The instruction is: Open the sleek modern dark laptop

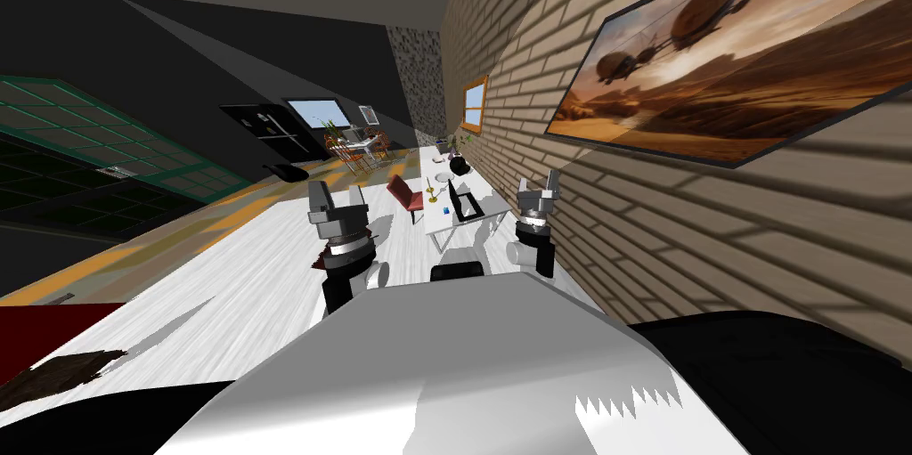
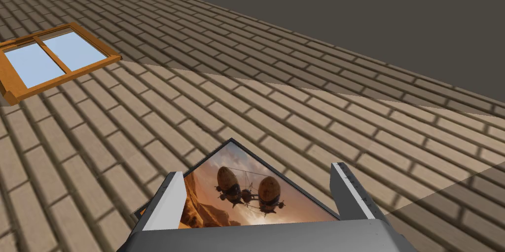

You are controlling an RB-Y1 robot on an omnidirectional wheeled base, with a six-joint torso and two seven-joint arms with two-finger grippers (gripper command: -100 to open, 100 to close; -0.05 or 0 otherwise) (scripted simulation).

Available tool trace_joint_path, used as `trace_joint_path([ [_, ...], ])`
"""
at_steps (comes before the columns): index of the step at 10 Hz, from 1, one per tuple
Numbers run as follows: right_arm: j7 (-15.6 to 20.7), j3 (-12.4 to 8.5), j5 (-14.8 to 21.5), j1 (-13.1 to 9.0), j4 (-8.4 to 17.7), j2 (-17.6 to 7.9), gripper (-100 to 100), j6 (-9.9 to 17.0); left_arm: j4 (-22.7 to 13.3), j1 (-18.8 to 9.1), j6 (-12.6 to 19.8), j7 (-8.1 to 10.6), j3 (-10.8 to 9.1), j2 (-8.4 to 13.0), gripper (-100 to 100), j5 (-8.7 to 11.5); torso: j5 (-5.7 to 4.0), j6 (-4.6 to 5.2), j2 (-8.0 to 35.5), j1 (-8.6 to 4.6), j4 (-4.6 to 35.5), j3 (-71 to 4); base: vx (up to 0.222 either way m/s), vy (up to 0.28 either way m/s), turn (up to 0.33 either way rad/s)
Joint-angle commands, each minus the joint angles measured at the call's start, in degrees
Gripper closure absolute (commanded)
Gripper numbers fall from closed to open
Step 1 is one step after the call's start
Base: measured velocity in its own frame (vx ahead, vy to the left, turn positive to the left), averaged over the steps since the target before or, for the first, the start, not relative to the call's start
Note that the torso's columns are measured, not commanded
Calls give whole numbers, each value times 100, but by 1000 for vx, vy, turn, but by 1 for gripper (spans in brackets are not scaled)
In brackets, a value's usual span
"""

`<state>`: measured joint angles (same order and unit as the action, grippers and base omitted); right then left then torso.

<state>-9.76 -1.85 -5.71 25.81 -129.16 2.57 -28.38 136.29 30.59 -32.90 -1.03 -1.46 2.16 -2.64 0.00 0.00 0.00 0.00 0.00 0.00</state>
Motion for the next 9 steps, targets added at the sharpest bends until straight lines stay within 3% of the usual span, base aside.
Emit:
trace_joint_path([
  [1,0,0,0,0,0,0,0,0,0,0,0,0,0,0,0,0,0,0,232,0,235,-467,0,0,0],
  [9,0,0,0,0,-2,0,0,-1,2,0,0,0,0,0,0,0,0,0,3539,0,3537,-7073,0,0,0],
])
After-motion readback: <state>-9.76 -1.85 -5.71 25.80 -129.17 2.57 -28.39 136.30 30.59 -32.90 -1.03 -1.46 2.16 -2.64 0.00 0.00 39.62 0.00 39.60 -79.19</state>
